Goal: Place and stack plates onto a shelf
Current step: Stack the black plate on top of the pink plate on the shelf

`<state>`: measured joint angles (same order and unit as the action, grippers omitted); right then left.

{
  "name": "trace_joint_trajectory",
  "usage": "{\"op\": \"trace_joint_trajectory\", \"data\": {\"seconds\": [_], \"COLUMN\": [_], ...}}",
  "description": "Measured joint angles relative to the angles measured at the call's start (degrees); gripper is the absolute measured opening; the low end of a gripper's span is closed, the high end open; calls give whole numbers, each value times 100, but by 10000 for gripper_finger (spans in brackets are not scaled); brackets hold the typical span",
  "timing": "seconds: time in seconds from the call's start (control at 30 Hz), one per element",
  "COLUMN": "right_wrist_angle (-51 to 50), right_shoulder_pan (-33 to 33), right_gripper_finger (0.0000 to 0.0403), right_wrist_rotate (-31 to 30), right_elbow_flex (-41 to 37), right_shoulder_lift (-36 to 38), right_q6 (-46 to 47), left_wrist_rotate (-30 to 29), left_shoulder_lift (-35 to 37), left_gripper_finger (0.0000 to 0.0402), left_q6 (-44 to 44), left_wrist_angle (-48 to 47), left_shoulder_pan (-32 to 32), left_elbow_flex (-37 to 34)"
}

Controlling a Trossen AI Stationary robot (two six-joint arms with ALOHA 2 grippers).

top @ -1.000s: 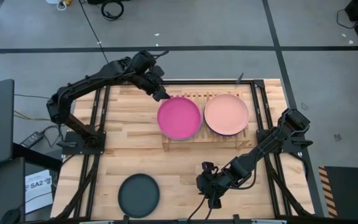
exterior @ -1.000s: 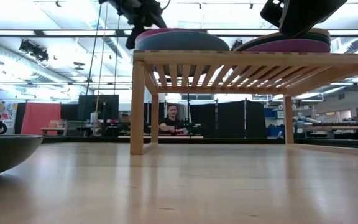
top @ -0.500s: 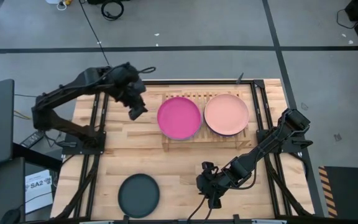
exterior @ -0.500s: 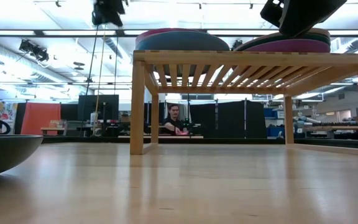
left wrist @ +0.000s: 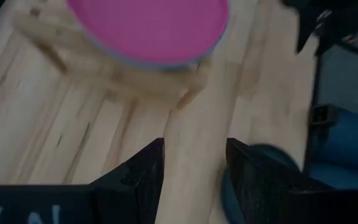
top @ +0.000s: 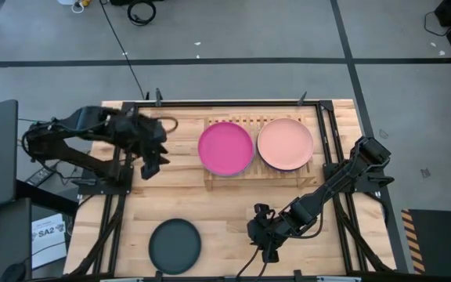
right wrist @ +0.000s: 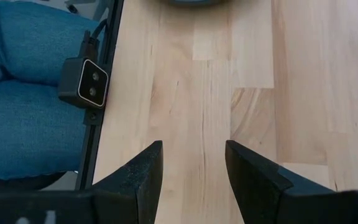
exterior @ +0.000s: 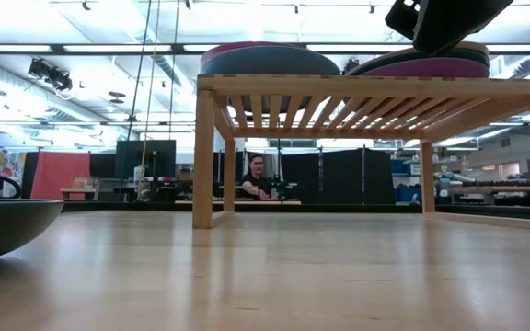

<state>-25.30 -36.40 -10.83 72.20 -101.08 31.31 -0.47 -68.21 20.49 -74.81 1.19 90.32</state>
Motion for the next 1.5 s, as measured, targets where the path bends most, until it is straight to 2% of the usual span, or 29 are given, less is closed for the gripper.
{"op": "trace_joint_trajectory", "data": {"seconds": [0.17,0.53,0.67,0.9,1.03,1.5], "right_wrist_angle": [40,50,89,124,125,124], "right_shoulder_pan": [2,0,0,1,2,0], "right_gripper_finger": [179,179,179,179,179,179], "right_wrist_rotate": [-26,-24,-25,-50,-52,-125], "right_elbow_flex": [1,2,2,2,2,2], "right_shoulder_lift": [1,2,2,2,2,2], "right_q6": [0,0,0,-1,0,-2], "left_wrist_rotate": [-470,-450,-202,209,236,173], "left_shoulder_lift": [47,213,207,203,199,197], "left_gripper_finger": [178,178,178,178,178,178], "left_q6": [630,1260,1672,2260,2555,3925], "left_wrist_angle": [-302,-237,-3,1296,2233,4104], "left_shoulder_pan": [756,1796,2082,2572,2829,3491], "left_elbow_flex": [-445,-2284,-2895,-3933,-4463,-5432]}}
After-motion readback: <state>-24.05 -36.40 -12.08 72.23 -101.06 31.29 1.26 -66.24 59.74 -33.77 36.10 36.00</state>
